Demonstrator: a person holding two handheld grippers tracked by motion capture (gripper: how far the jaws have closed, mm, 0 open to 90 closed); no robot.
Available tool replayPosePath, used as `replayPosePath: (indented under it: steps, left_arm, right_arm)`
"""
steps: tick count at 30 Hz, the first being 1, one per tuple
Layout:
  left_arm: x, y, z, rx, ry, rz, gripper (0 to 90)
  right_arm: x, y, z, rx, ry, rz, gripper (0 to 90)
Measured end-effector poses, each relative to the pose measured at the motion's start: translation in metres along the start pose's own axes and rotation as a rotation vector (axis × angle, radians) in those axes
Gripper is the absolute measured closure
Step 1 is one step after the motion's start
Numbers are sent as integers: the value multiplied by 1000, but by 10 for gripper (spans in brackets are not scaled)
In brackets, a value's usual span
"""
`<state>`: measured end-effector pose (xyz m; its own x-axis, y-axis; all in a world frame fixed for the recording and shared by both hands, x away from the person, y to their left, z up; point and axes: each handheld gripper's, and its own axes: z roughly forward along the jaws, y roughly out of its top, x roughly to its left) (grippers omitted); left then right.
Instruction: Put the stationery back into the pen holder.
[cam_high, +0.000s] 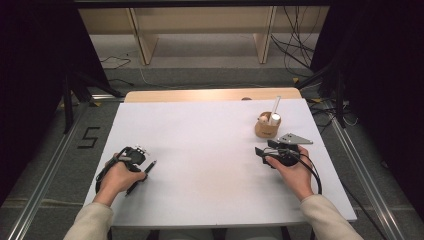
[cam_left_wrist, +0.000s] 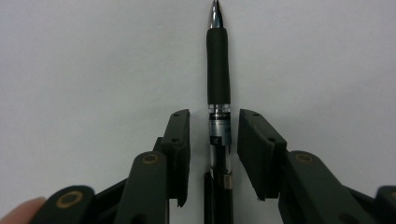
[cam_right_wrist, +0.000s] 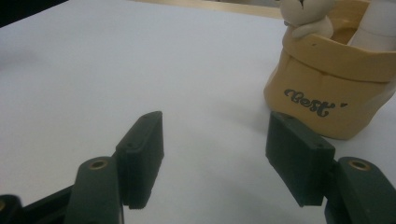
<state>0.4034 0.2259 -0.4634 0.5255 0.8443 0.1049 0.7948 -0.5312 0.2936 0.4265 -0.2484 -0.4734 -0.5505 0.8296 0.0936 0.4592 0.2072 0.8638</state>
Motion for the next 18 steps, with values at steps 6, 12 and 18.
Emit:
replayPosePath:
  steps: [6, 12, 18]
  left_arm:
    - [2, 1, 1, 11, -21, -11, 668]
    - [3, 3, 2, 24, -44, -10, 711]
    - [5, 4, 2, 35, -65, -17, 730]
  right_arm:
    - [0, 0, 0, 1, 1, -1, 374]
    - [0, 0, 0, -1, 0, 0, 374]
    - [0, 0, 0, 1, 1, -4, 374]
